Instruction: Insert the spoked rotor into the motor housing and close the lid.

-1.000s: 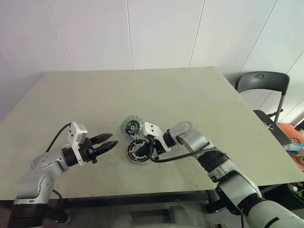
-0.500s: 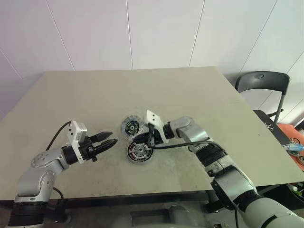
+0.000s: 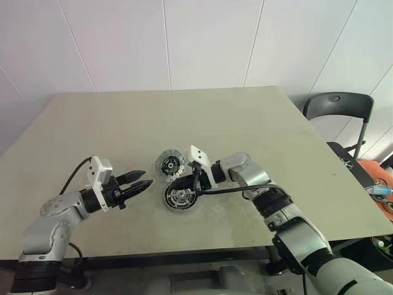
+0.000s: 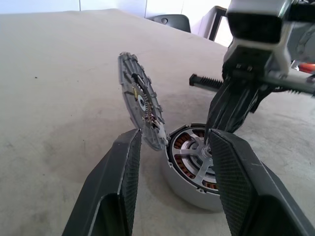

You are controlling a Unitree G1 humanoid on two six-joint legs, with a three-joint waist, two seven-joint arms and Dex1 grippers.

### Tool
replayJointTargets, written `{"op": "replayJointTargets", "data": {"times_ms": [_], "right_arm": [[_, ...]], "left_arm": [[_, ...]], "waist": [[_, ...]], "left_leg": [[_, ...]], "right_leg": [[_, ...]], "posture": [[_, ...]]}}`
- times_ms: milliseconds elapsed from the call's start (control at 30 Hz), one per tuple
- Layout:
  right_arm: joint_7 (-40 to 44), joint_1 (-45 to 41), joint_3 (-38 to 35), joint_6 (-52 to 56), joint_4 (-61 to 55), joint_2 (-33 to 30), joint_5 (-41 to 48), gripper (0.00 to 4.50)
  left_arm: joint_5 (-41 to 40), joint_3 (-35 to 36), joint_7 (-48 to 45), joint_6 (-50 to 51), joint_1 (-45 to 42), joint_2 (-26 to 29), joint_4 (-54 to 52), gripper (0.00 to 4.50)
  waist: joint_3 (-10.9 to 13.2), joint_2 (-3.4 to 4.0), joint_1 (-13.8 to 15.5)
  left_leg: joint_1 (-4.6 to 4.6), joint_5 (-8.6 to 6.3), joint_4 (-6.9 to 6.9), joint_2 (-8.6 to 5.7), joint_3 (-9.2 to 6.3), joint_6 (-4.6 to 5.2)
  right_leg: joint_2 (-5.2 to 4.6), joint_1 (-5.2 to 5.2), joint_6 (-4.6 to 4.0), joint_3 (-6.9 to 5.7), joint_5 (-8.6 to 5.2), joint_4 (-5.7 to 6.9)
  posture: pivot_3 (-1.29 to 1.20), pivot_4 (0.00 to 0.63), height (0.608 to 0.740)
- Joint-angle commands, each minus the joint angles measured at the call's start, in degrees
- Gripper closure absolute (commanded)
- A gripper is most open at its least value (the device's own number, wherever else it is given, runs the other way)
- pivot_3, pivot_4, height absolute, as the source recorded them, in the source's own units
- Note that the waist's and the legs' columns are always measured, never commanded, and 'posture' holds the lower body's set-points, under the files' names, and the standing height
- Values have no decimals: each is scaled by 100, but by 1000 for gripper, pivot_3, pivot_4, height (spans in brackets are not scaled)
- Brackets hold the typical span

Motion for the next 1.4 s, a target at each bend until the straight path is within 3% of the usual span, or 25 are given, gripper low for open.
{"op": "replayJointTargets", "data": {"times_ms": [33,467,600,933,1200,1400], "right_arm": [[193,-246,2,-76,-354,-163,-10,4478],[1543,-858,1247,-527,-1206,-1004,-718,4478],[1289,-1217,1358,-994,-751,-816,-1098,3585],[1264,-1545,1881,-2141,381,-611,-2032,110],[1766,-1528,1709,-2076,240,-600,-1894,28],[1567,-1458,1799,-2282,493,-630,-2201,28]], "left_arm": [[3,51,-32,-111,-68,11,-54,2181],[-29,267,-244,-384,725,67,-413,2181],[45,282,-140,-519,888,-9,-427,2181],[181,250,40,-733,1051,-73,-402,2181],[202,209,100,-663,867,-12,-343,2181],[223,156,128,-552,681,23,-338,2181]], "waist": [[0,0,0],[2,3,3],[3,3,5],[2,3,5],[3,4,5],[2,3,4]], "left_leg": [[0,0,0,0,0,0],[-7,0,-3,1,1,0],[-4,0,1,1,3,0],[-13,0,-2,-1,4,0],[-5,0,-2,1,2,0],[-4,0,-2,0,3,0]], "right_leg": [[0,0,0,0,0,0],[0,-13,-5,-2,-3,1],[0,-11,-15,-1,-9,3],[-5,-13,-11,-2,-6,-6],[-2,-13,-12,-2,-6,5],[-2,-12,-10,-2,-6,5]], "posture": [[0,0,740],[0,0,740],[0,0,740],[0,0,740],[0,0,740],[0,0,740]]}}
